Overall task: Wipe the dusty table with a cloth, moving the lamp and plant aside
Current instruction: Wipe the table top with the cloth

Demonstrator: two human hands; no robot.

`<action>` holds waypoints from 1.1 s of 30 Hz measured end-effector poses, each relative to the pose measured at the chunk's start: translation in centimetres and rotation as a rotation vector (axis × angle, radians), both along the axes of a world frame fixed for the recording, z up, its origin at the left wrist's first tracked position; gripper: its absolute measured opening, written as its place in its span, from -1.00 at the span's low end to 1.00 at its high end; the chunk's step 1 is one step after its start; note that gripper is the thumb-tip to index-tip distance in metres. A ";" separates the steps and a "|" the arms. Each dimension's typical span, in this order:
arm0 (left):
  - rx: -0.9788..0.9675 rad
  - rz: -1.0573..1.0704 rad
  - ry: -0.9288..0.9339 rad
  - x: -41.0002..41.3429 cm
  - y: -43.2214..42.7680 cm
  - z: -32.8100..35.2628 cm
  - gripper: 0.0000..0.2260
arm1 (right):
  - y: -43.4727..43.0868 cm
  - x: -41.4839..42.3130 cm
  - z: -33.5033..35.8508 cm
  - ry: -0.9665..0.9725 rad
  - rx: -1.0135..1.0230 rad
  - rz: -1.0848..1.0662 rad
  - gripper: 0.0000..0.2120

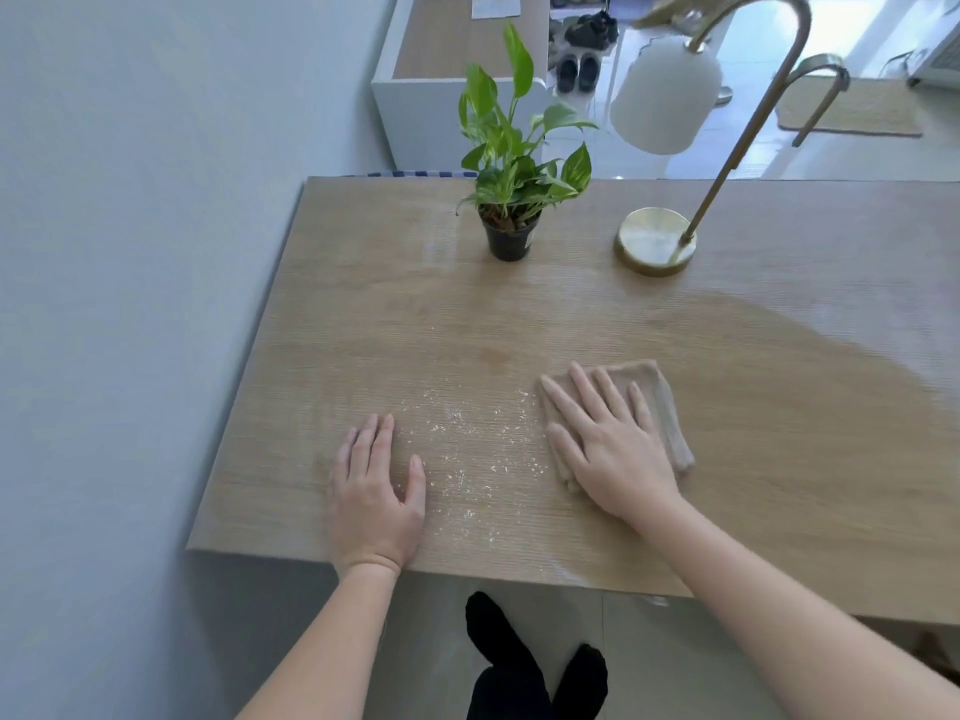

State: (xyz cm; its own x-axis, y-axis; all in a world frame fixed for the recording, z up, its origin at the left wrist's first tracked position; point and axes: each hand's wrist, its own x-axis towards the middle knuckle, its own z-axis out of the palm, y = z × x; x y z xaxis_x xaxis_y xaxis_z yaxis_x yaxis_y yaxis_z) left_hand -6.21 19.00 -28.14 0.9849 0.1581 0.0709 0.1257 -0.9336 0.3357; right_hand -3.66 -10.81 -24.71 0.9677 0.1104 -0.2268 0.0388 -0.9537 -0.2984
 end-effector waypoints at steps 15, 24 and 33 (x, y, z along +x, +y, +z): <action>0.005 0.003 -0.006 0.1 0.1 0.0 -0.42 | 4.0 6.3 -0.4 -0.015 0.025 0.000 -0.46; -0.005 0.008 -0.003 0.1 0.0 0.1 -0.43 | -6.0 8.2 0.3 0.013 -0.008 -0.386 -0.48; -0.004 0.011 -0.010 0.0 0.0 0.2 -0.43 | -0.7 5.6 0.0 -0.003 0.010 -0.004 -0.50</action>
